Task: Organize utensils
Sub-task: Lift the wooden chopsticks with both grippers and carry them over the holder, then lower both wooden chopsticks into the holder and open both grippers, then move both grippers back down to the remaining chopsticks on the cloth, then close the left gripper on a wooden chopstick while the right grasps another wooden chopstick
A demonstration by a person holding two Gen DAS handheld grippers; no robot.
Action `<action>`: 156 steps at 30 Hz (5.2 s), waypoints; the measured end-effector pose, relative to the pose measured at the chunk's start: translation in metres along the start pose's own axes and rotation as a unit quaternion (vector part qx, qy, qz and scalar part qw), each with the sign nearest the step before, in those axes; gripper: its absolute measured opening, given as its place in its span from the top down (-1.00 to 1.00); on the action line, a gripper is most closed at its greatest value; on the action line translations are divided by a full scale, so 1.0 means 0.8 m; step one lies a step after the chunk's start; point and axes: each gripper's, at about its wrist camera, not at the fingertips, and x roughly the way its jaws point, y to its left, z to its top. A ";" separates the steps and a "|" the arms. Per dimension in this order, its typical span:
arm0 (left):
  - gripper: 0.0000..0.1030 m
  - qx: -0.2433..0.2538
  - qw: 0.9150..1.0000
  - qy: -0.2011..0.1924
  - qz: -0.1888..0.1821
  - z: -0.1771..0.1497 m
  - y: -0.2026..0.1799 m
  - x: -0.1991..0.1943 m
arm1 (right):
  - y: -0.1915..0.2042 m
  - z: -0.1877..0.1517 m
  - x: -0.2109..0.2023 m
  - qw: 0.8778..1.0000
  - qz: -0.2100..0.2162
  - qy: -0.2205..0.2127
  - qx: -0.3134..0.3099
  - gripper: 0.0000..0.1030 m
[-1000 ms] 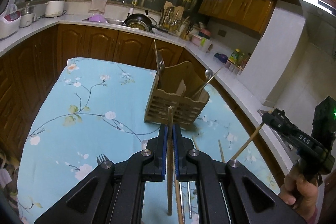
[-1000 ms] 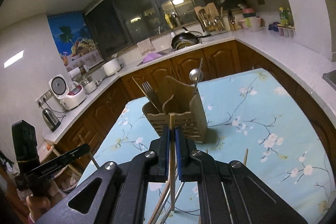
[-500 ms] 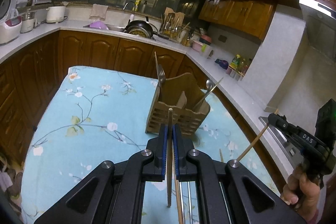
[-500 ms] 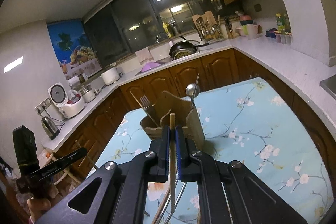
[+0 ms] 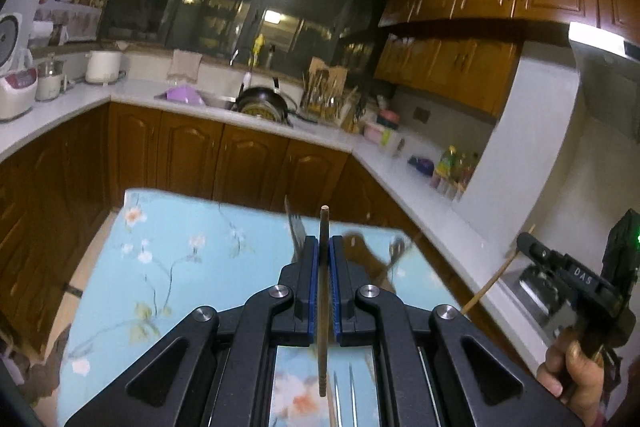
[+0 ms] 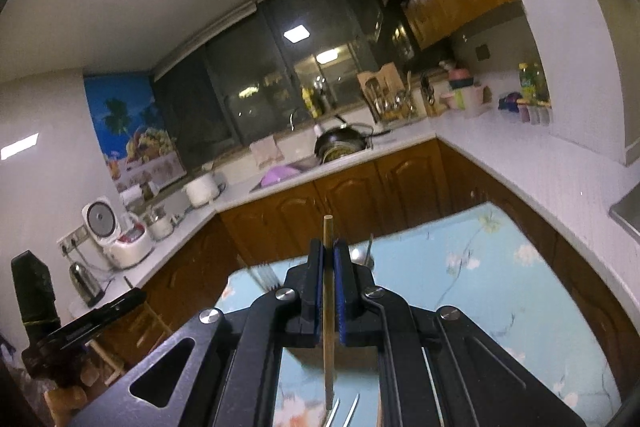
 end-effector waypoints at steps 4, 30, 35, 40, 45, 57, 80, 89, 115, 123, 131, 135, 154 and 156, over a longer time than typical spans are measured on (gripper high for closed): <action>0.93 -0.002 1.000 -0.026 -0.003 0.021 0.001 0.022 | -0.003 0.024 0.018 1.000 -0.006 -0.021 0.005 0.90; 0.92 -0.032 0.998 0.025 0.048 -0.051 0.036 0.248 | -0.027 -0.045 0.152 0.999 -0.040 0.035 0.003 0.89; 0.91 -0.021 0.998 0.025 0.047 -0.037 0.040 0.236 | -0.027 -0.044 0.147 0.998 -0.043 0.036 0.002 0.89; 0.90 -0.013 0.998 0.027 0.050 -0.032 0.037 0.227 | -0.026 -0.041 0.152 0.998 -0.044 0.042 0.004 0.88; 0.74 -0.013 0.998 0.037 0.046 -0.036 0.038 0.218 | -0.027 -0.036 0.154 0.998 -0.045 0.050 0.006 0.78; -0.33 -0.030 0.997 0.021 0.070 -0.048 0.054 0.152 | -0.031 -0.037 0.099 0.999 -0.030 0.024 0.020 -0.51; -0.52 -0.034 0.989 0.107 0.092 -0.176 0.020 -0.006 | -0.052 -0.163 -0.052 0.996 -0.059 0.063 0.003 -0.84; -0.52 -0.022 0.986 0.136 0.091 -0.192 -0.001 -0.020 | -0.067 -0.205 -0.066 0.992 -0.072 0.100 0.006 -0.84; -0.47 0.014 0.975 0.204 0.084 -0.182 -0.023 0.052 | -0.079 -0.215 -0.018 0.986 -0.072 0.149 -0.002 -0.40; -0.11 0.047 0.967 0.240 0.077 -0.173 -0.035 0.119 | -0.086 -0.226 0.043 0.977 -0.050 0.208 0.020 0.14; 0.07 0.064 0.959 0.269 0.060 -0.167 -0.041 0.187 | -0.080 -0.227 0.098 0.969 -0.049 0.242 0.006 0.37; 0.30 0.077 0.953 0.288 0.056 -0.176 -0.044 0.220 | -0.084 -0.227 0.118 0.966 -0.051 0.254 0.003 0.45; 0.88 0.114 0.949 0.288 0.052 -0.194 -0.042 0.224 | -0.055 -0.246 0.178 0.943 -0.085 0.306 -0.097 0.85; 0.91 0.100 0.951 0.289 0.047 -0.193 -0.038 0.224 | -0.059 -0.244 0.176 0.945 -0.076 0.308 -0.083 0.89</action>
